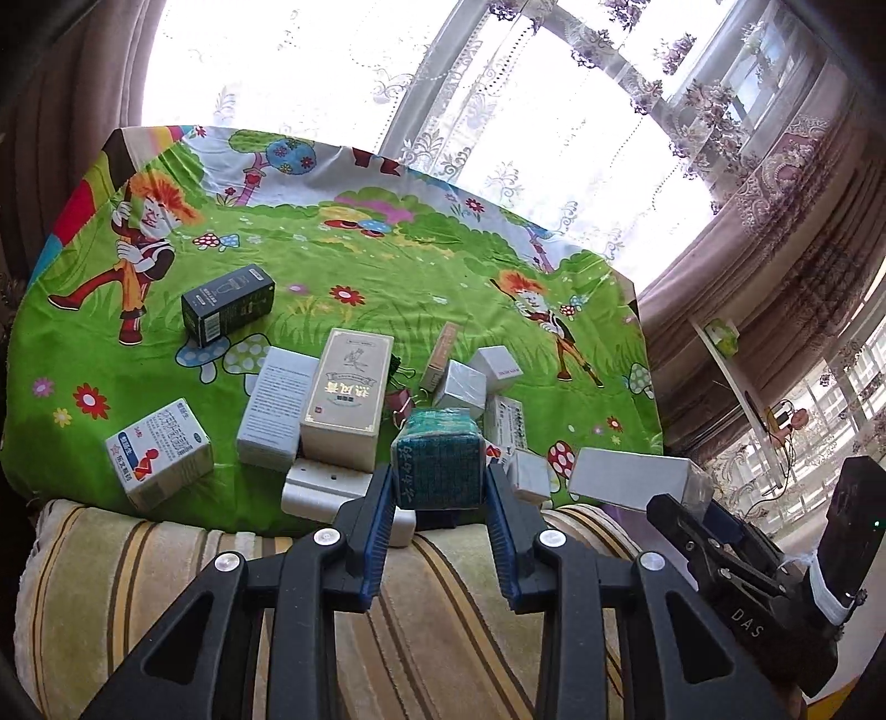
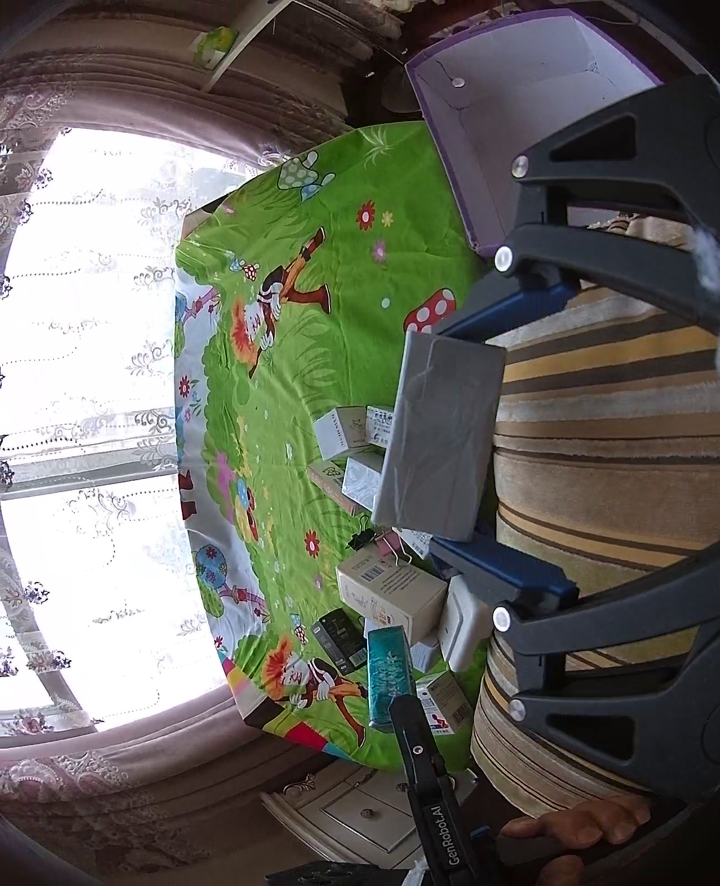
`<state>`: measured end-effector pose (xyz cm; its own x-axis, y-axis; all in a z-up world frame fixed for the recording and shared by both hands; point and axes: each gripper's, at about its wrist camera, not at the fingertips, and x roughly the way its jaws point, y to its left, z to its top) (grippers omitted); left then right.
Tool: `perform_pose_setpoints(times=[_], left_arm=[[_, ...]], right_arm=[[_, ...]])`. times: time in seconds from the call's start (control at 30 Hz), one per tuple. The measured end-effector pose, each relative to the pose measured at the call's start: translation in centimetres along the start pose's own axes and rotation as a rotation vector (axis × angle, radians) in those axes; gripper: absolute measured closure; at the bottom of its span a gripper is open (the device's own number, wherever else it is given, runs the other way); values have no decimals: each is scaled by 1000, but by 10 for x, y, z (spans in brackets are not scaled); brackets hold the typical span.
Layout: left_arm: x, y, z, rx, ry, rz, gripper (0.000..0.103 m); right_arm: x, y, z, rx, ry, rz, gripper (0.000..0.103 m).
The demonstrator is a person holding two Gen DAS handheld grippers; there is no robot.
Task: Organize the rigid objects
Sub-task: 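Carry the teal box with the left tool while the right tool carries the white box to the purple box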
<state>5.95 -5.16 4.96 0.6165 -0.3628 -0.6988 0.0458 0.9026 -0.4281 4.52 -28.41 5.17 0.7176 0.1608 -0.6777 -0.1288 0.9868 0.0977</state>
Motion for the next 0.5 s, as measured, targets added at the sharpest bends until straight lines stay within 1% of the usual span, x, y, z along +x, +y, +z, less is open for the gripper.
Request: perform_pose_setpoints(times=[0.1, 0.3, 0.5], left_arm=[[5, -24, -10, 29, 25, -53, 70], [14, -65, -25, 77, 65, -163, 70], [28, -102, -42, 116, 138, -276, 70]], right_arm=[[-12, -22, -9, 35, 0, -33, 31], [-33, -66, -26, 125, -4, -140, 31], [-38, -110, -45, 289, 32, -230, 31]])
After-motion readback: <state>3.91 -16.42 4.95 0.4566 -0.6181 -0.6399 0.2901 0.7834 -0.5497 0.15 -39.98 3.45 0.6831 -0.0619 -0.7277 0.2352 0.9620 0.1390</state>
